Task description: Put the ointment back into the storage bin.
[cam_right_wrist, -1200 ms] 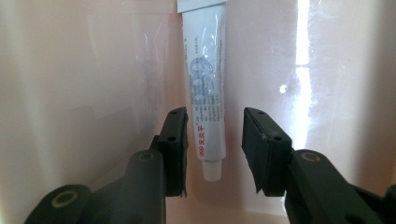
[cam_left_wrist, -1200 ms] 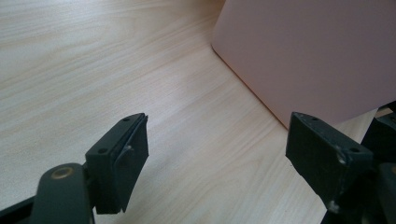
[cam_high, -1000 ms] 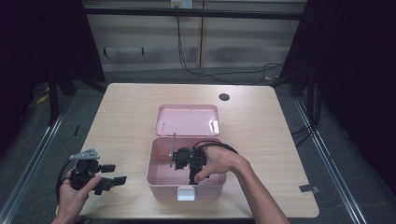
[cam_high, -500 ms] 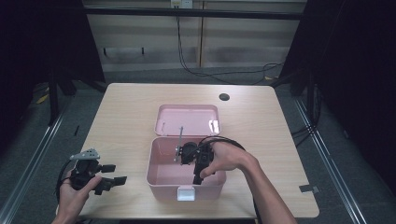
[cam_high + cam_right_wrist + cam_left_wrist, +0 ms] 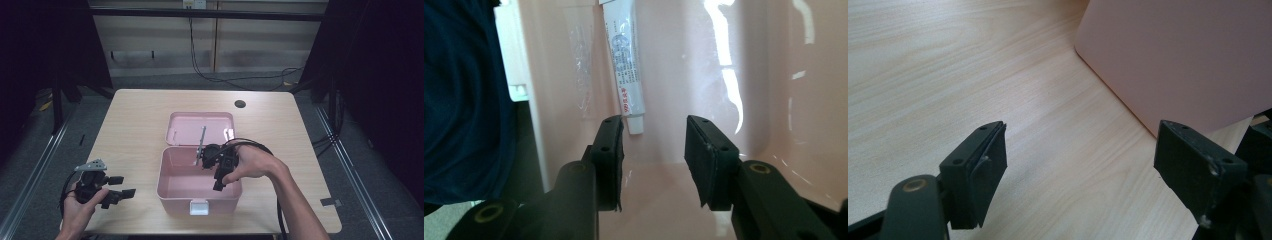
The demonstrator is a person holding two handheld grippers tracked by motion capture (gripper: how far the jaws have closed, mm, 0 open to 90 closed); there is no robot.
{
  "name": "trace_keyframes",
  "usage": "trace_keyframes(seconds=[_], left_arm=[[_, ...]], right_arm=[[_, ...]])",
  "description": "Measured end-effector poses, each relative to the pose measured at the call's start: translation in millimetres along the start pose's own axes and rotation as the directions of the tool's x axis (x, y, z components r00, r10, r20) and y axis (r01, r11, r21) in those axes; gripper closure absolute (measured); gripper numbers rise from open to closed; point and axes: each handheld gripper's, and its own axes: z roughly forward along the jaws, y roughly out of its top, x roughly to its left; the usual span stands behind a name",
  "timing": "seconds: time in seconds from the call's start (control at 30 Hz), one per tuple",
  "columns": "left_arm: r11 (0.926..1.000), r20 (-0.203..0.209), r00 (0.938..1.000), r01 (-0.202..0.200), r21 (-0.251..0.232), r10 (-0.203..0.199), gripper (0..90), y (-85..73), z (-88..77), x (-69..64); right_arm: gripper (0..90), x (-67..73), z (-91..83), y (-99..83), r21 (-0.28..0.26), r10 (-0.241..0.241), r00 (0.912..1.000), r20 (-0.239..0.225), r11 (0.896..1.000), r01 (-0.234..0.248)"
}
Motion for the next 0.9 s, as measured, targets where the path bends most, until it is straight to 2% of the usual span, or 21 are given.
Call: trace_keyframes(seconds=[0.3, 0.47, 0.53, 0.67, 0.83, 0.9], left_arm=[[1.0, 0.0, 1.0, 0.0, 0.001, 0.0, 21.0, 0.0, 0.4, -0.1], [1.0, -0.001, 1.0, 0.001, 0.003, -0.001, 21.0, 0.0, 0.7, -0.4], [1.0, -0.004, 1.0, 0.002, 0.004, -0.002, 21.0, 0.0, 1.0, -0.4], [1.0, -0.004, 1.0, 0.001, 0.004, -0.001, 21.0, 0.0, 1.2, -0.5], [1.0, -0.004, 1.0, 0.001, 0.002, -0.001, 21.0, -0.1, 0.7, -0.7], [1.0, -0.005, 1.0, 0.001, 0.002, -0.001, 21.0, -0.1, 0.9, -0.5]], right_arm=[[59.4, 4.8, -17.5, -13.1, -0.007, 0.023, 0.9994, 0.028, 1.0, -0.023], [58.6, 7.0, -30.4, -22.4, -0.008, 0.03, 0.9974, 0.065, 1.0, -0.03], [58.1, 8.1, -37.0, -26.9, -0.018, 0.056, 0.9957, 0.074, 0.998, -0.055], [57.9, 9.7, -47.0, -37.2, -0.036, 0.064, 0.9939, 0.089, 0.997, -0.061], [57.1, 11.6, -56.8, -51.3, -0.059, 0.098, 0.9893, 0.108, 0.994, -0.092], [56.4, 11.4, -59.7, -61.5, -0.066, 0.127, 0.9848, 0.118, 0.991, -0.12]])
